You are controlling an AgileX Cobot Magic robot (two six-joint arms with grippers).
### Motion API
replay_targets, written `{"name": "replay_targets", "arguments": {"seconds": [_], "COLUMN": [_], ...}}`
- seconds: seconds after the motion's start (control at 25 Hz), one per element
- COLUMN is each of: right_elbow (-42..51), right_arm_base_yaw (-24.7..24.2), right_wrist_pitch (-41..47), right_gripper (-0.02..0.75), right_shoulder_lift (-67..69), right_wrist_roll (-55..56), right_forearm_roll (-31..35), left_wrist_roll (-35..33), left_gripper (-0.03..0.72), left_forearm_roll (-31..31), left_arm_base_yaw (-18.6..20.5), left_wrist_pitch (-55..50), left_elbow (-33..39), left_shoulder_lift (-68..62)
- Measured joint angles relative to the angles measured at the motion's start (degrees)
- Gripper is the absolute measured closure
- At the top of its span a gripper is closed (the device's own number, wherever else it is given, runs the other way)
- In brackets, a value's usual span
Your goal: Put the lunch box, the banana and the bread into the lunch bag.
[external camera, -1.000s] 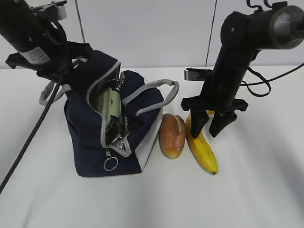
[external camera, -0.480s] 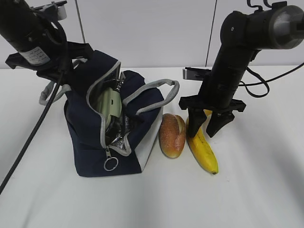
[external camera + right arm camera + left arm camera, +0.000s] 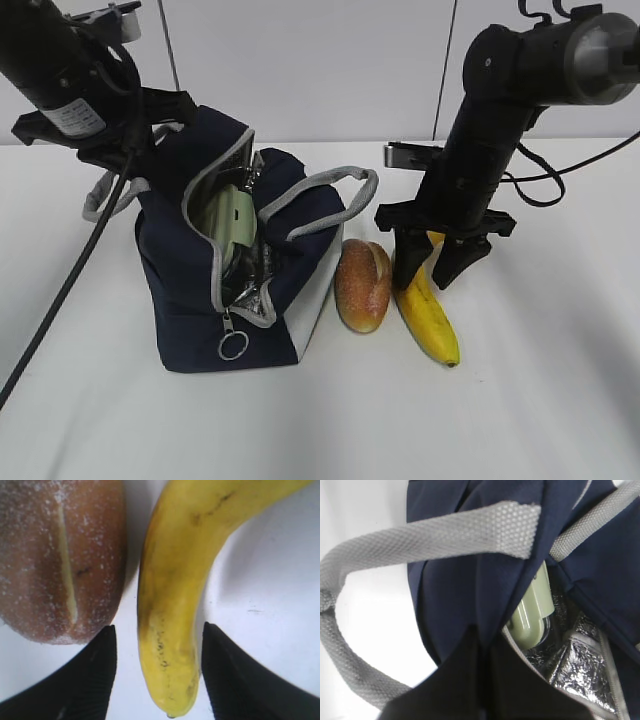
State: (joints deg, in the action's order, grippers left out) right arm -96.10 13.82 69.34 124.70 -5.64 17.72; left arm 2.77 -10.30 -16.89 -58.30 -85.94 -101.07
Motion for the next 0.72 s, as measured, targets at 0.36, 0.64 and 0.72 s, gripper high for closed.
{"name": "replay_targets", "arguments": {"seconds": [0.36, 0.64, 0.72], "right_elbow": [0.0, 0.0, 0.0], "right_arm_base_yaw": [0.0, 0.0, 0.0], "right_wrist_pitch": [-0.5, -0.7, -0.7], "right_gripper": [0.320, 0.407, 0.430], "right_shoulder_lift": [1.8, 2.6, 2.6], "right_wrist_roll": [-0.4, -0.9, -1.4], "right_forearm_roll": [0.4, 0.4, 0.5], "left_wrist_roll": [0.0, 0.0, 0.0], "left_gripper": [0.688, 0.688, 0.688], "left_forearm_roll": [0.0, 0.0, 0.0], "left_arm_base_yaw": [0.0, 0.0, 0.0], "left_wrist_pitch": [0.0, 0.0, 0.0], "left_elbow": [0.0, 0.0, 0.0], "left_shoulder_lift": [0.0, 0.0, 0.0]}}
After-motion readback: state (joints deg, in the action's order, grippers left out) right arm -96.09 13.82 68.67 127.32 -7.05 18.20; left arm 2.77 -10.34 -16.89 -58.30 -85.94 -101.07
